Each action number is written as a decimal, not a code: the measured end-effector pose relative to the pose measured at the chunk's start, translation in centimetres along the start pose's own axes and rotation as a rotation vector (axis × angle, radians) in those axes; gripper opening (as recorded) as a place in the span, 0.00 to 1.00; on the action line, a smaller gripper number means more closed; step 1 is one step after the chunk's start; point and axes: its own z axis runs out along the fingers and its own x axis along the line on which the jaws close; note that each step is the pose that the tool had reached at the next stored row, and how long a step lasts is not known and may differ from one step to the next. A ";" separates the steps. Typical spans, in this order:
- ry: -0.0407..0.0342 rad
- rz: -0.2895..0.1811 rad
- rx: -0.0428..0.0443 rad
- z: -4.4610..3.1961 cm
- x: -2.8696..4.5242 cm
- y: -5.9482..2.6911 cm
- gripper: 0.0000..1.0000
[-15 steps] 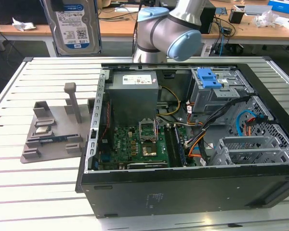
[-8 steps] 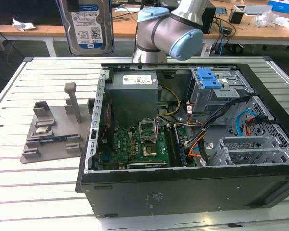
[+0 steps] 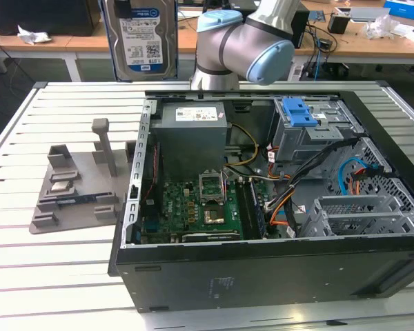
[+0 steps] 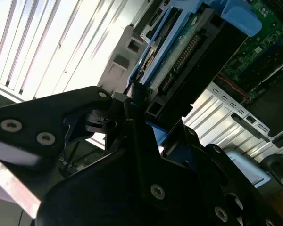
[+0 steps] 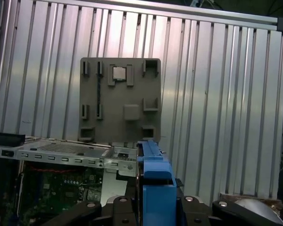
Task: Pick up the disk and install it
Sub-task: 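Pick up the disk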
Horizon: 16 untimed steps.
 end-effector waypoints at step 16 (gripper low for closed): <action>-0.0001 0.000 -0.0001 -0.01 2.74 0.15 0.37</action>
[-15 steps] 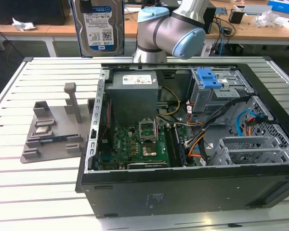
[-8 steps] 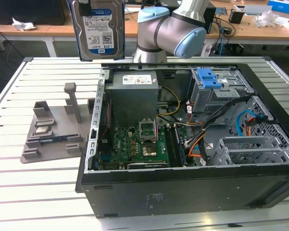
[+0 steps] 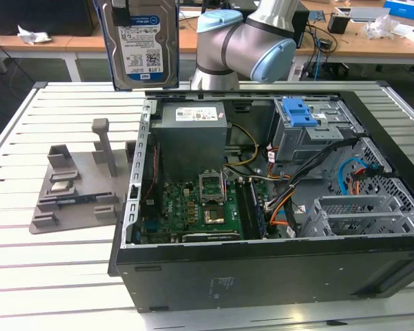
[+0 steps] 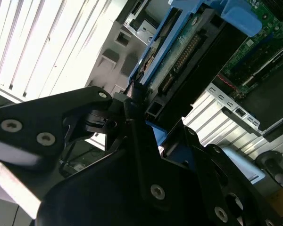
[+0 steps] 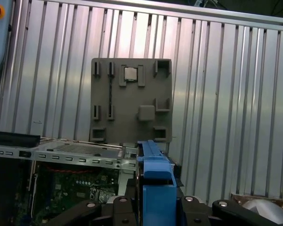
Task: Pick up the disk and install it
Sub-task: 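Pick up the disk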
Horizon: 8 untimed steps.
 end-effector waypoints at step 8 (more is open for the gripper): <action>0.0000 0.000 0.0000 0.00 0.98 0.05 0.37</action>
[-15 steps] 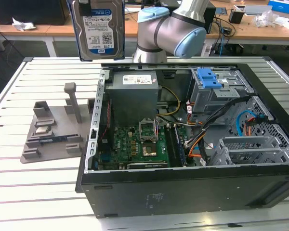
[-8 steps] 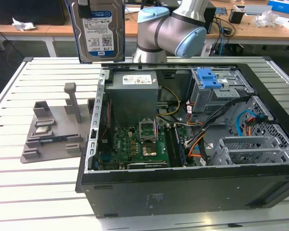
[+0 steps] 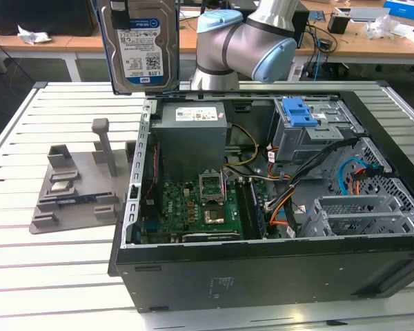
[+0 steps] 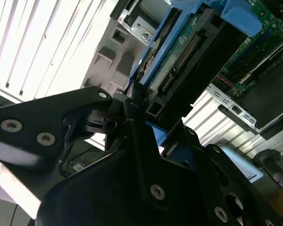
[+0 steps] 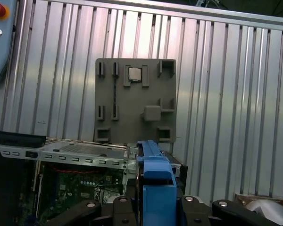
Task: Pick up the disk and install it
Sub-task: 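Pick up the disk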
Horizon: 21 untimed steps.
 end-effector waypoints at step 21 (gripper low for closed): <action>0.0000 0.000 0.0000 0.04 1.99 0.12 0.37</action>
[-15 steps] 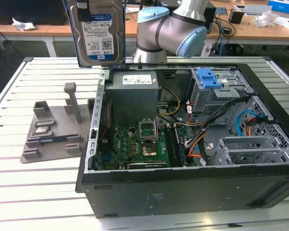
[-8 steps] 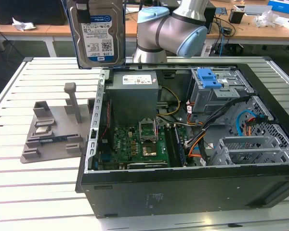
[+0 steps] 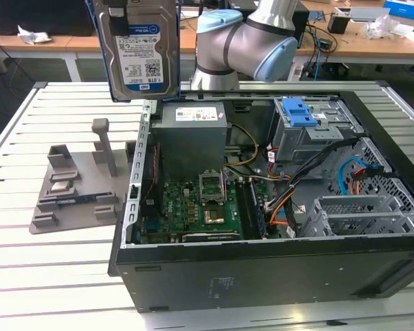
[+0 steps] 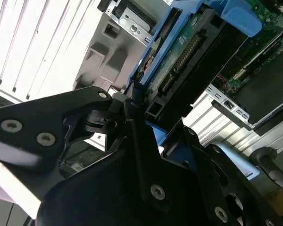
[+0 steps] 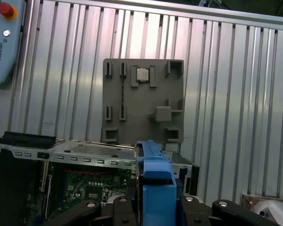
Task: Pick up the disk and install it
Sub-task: 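Pick up the disk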
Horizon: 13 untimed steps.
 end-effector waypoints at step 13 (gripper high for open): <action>0.0000 0.000 0.0000 0.03 1.71 0.14 0.37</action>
